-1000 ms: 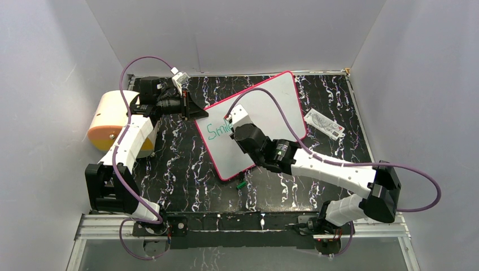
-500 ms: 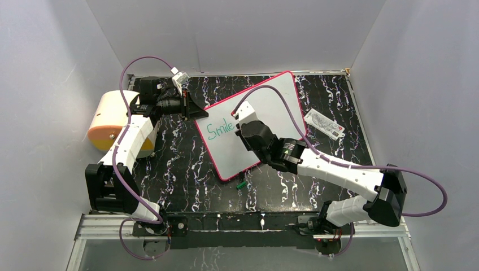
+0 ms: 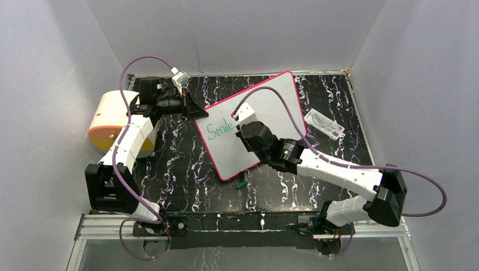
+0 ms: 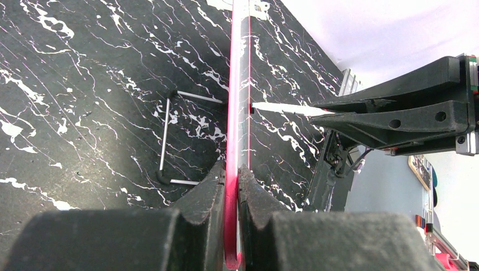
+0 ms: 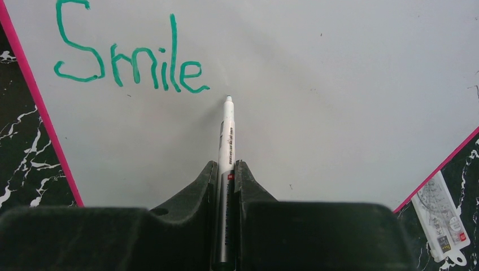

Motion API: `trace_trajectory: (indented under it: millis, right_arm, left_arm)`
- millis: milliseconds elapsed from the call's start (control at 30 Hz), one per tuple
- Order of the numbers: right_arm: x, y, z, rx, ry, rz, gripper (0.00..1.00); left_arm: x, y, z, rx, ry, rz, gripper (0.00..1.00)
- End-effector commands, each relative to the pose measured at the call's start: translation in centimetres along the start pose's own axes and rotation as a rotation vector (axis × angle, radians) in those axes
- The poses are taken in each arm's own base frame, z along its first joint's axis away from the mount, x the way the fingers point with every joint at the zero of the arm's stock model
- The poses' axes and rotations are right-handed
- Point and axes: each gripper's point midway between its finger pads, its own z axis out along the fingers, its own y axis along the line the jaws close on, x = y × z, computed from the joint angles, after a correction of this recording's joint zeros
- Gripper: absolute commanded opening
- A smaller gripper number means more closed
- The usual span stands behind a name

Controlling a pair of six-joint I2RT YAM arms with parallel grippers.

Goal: Write a sentence on the whiteboard

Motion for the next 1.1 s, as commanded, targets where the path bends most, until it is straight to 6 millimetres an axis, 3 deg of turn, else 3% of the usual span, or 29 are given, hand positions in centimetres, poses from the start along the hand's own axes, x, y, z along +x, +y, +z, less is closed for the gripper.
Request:
trace_trajectory:
  millis: [0,733,1067]
  right_arm:
    - [-1.7,-0.2,-0.1,-0.001,-0.059,0.052,0.00]
    - [-2.2,-0.2,0.4,0.007,-0.076,0.065,0.00]
    - [-1.5,-0.3,1.4,0.017,-0.056,0.066,0.00]
  left_arm:
    - [2.3,1.4,0.4,-0.050,0.054,-0.031,0.00]
    - [2.5,1.4,0.5,-0.050,0.056,-0.035,0.00]
    - [2.5,1.4,0.5,-0.047,0.057,-0.036,0.00]
